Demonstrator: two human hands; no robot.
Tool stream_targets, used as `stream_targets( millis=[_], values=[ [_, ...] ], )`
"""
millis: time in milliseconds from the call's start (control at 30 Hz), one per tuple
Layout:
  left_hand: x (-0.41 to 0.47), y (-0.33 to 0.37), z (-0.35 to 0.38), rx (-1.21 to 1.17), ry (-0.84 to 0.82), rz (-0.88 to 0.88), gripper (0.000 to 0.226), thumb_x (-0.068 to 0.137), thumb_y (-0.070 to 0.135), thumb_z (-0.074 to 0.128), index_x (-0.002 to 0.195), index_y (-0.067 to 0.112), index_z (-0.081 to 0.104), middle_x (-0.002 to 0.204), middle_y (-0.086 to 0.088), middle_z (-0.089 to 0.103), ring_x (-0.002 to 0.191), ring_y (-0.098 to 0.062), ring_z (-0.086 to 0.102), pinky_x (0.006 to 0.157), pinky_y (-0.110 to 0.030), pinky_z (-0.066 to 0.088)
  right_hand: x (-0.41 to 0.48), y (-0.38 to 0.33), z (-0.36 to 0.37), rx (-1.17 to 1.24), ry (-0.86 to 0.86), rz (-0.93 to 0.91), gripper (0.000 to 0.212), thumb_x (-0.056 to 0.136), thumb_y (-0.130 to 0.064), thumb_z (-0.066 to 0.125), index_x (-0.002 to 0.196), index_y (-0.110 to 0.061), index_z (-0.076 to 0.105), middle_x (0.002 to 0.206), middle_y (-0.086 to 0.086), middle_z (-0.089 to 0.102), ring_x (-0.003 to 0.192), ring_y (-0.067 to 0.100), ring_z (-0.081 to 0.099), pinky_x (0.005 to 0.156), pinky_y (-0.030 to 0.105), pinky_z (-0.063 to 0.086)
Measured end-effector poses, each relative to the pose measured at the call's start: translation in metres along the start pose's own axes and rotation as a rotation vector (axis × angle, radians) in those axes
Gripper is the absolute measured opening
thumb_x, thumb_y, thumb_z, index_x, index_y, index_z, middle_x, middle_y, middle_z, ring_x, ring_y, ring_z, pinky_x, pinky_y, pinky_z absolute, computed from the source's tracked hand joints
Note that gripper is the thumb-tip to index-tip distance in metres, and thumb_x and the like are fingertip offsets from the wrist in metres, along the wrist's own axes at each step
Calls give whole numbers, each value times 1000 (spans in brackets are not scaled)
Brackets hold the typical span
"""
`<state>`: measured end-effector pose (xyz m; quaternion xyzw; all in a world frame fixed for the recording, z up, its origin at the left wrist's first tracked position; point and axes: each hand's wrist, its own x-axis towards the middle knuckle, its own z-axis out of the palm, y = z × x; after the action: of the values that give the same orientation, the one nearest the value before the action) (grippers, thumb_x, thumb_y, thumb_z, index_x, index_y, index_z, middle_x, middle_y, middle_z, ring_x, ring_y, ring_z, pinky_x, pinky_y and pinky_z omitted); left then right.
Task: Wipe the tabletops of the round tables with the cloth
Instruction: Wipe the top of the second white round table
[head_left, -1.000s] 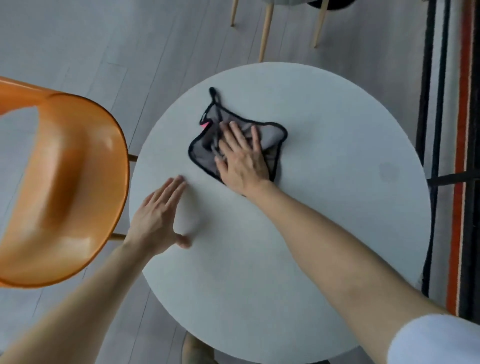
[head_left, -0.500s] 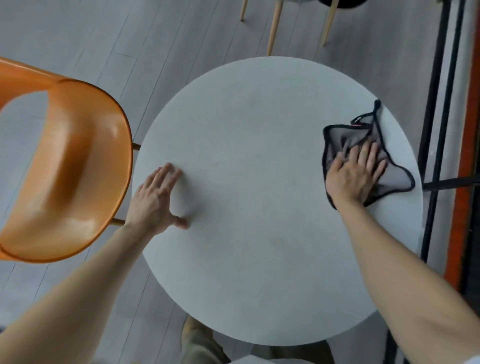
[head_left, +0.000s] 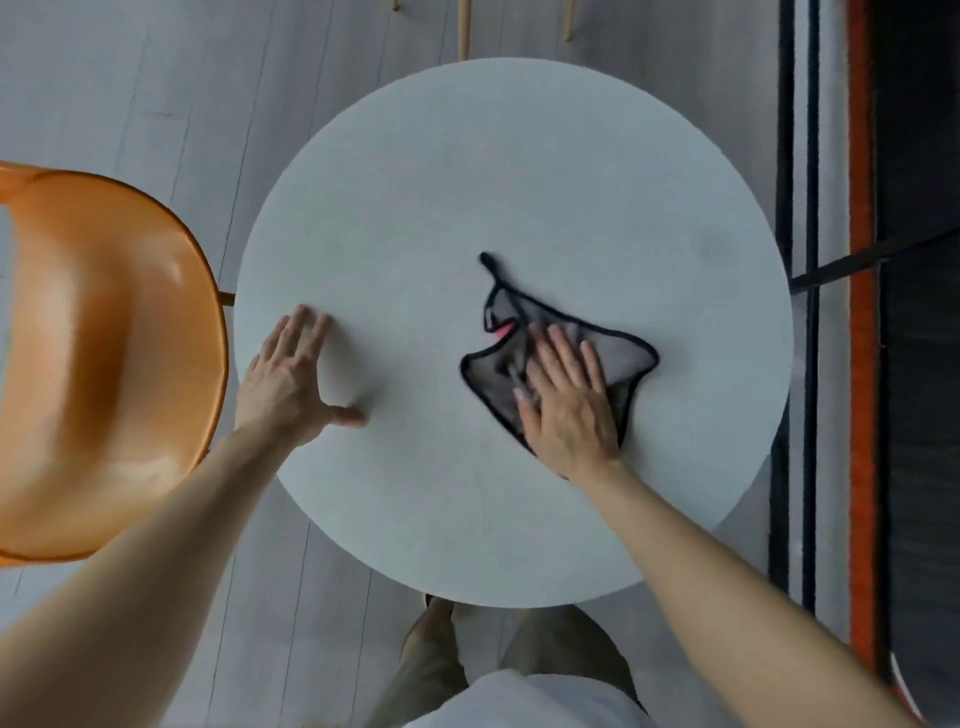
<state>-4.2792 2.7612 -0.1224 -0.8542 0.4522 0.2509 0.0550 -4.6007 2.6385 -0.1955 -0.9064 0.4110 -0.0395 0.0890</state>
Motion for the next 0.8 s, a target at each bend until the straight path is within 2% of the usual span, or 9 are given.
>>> stream_targets(
  millis=[133, 200, 267, 333, 400, 467, 600, 733, 800],
  values=[
    [2, 2, 3, 5, 16, 14, 158, 48, 68, 96, 169, 28, 3, 178, 3, -3, 164, -26, 1, 131, -53, 19, -45, 94, -11, -101, 58, 641, 59, 114, -43, 36, 154, -5, 56, 178, 10, 31, 168, 27, 20, 132, 61, 20],
    [-3, -1, 9, -12, 34, 41, 155, 51, 65, 96, 170, 28, 5, 178, 2, -2, 164, -25, 1, 131, -53, 19, -50, 72, -6, -70, 73, 856, 62, 112, -44, 34, 156, -5, 54, 180, 8, 25, 169, 26, 13, 132, 63, 15],
    [-9, -5, 14, -22, 64, 63, 146, 55, 63, 96, 169, 28, 12, 178, 0, 5, 164, -27, 8, 130, -52, 23, -42, 15, -1, -16, 52, 910, 65, 111, -45, 33, 158, -5, 52, 182, 10, 19, 170, 27, 7, 132, 66, 11],
    [-14, -9, 20, -41, 121, 89, 126, 60, 59, 96, 163, 26, 30, 171, -4, 26, 157, -31, 26, 124, -53, 34, -40, -55, 9, 1, 16, 675, 62, 112, -46, 38, 156, -6, 54, 181, 13, 20, 170, 29, 6, 133, 66, 8],
    [-21, -13, 27, -21, 197, 94, 103, 66, 59, 93, 151, 21, 47, 153, -8, 46, 142, -33, 44, 115, -52, 46, -49, -117, 21, 4, -73, 296, 63, 112, -49, 40, 160, -10, 51, 182, 12, 16, 171, 28, 4, 133, 67, 9],
    [-34, -15, 37, -21, 243, 73, 81, 76, 55, 89, 141, 19, 56, 139, -10, 54, 130, -33, 50, 108, -50, 50, -61, -147, 24, 25, -165, 27, 71, 109, -57, 42, 165, -13, 45, 184, 9, 5, 171, 26, -2, 132, 67, 11],
    [-64, -13, 55, -222, 252, 37, 21, 100, 32, 65, 115, 19, 70, 115, -7, 68, 108, -29, 62, 91, -45, 56, -79, -129, 17, 39, -253, -118, 89, 98, -76, 47, 164, -16, 48, 184, 5, 3, 171, 21, -3, 134, 61, 13],
    [-84, 6, 66, -330, 12, 94, 60, 93, 80, 46, 99, 28, 74, 93, 7, 72, 90, -17, 65, 80, -40, 57, -100, -107, 1, 41, -328, -143, 91, 96, -79, 47, 167, -21, 44, 184, 1, 8, 170, 18, 1, 136, 54, 16],
    [-91, 19, 72, -314, -50, 152, 57, 86, 83, 53, 100, 32, 75, 89, 8, 72, 90, -18, 63, 77, -38, 55, -110, -102, -6, 91, -320, -128, 91, 96, -65, 58, 172, -23, 32, 184, 3, 13, 170, 20, 8, 136, 51, 19]
  ],
)
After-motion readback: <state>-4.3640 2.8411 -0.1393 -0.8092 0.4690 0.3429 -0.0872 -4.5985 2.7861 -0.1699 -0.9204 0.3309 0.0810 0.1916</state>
